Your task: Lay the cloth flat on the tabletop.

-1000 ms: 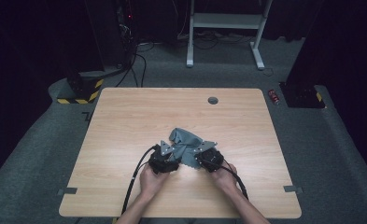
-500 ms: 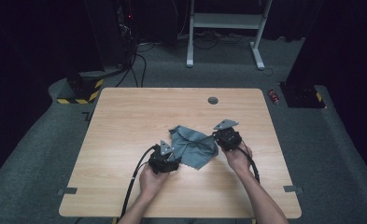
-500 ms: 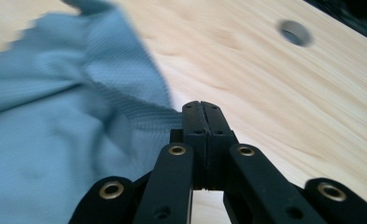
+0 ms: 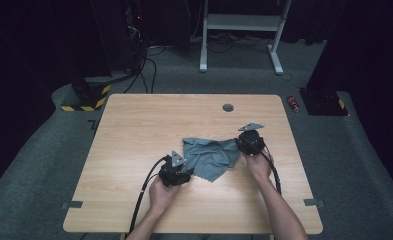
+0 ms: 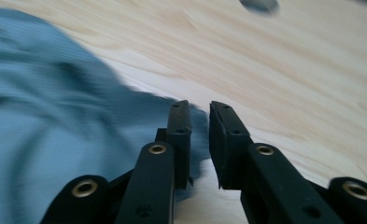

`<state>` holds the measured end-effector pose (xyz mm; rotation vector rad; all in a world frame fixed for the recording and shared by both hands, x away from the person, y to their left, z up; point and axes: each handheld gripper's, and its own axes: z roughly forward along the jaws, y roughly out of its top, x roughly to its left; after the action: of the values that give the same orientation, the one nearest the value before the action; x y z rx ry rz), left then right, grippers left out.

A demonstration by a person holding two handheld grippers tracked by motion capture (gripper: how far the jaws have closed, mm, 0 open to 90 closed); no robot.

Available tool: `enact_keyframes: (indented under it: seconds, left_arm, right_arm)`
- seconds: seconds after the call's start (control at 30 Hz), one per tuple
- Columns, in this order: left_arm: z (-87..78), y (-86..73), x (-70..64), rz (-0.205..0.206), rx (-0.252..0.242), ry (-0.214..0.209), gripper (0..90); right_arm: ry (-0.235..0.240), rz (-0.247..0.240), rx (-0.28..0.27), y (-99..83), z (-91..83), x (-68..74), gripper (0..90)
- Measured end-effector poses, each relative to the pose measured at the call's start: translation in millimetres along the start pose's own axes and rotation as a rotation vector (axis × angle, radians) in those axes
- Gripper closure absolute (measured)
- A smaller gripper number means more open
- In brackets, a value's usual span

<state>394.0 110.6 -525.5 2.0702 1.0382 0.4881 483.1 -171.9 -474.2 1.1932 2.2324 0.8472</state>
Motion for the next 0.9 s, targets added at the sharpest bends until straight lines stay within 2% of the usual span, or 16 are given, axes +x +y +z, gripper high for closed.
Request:
enact_keyframes:
  seconds: [0.07,0.17,0.2,0.27,0.3,0.37,0.47,0.53,0.6,0.63,0.67,0.77,0.9]
  left_arm:
    - [-0.5,-0.4,-0.1,0.000,-0.001,-0.002,55.0]
    - [-1.6,-1.0,1.7,-0.015,-0.002,0.006,60.0]
    - [-1.7,-1.0,2.0,-0.025,-0.002,0.002,62.5]
    - [-2.6,-0.8,2.5,-0.017,0.002,-0.004,68.0]
    - [-2.5,-0.9,2.0,-0.016,0.000,-0.003,72.3]
    - [-2.1,0.6,2.0,-0.016,0.009,-0.026,79.8]
    - [-3.1,6.4,0.6,0.000,0.036,-0.043,86.1]
    - [-7.4,9.8,0.5,0.019,0.038,-0.045,86.9]
    - [-14.5,13.4,1.0,0.030,0.041,-0.054,87.3]
    - [-16.9,14.4,0.8,0.025,0.038,-0.063,87.4]
    - [-20.3,16.1,0.9,0.031,0.035,-0.064,87.4]
    - [-32.2,19.5,1.4,0.045,0.026,-0.071,87.4]
    - [-41.1,16.9,6.4,0.011,0.037,-0.105,87.2]
  right_arm:
    - [0.037,-0.047,-0.053,-1.7,-16.0,15.2,75.7]
    - [0.102,-0.112,-0.086,-9.6,-34.7,39.3,73.9]
    - [0.123,-0.119,-0.081,-12.9,-37.2,44.9,72.9]
    - [0.157,-0.124,-0.065,-19.5,-38.0,53.4,69.9]
    - [0.169,-0.138,-0.035,-24.1,-35.2,58.3,67.0]
    - [0.164,-0.155,0.004,-31.2,-29.4,64.7,63.5]
    - [0.172,-0.134,0.057,-41.1,-15.0,67.6,61.5]
    - [0.173,-0.123,0.082,-44.9,-7.3,66.4,65.4]
    - [0.163,-0.128,0.076,-45.0,-8.1,64.9,76.4]
    - [0.175,-0.131,0.074,-44.9,-9.4,63.8,83.8]
    - [0.173,-0.143,0.073,-44.9,-10.2,63.8,87.5]
    - [0.169,-0.173,0.063,-43.1,-15.1,65.0,89.8]
    - [0.168,-0.193,0.018,-33.6,-27.9,66.5,90.0]
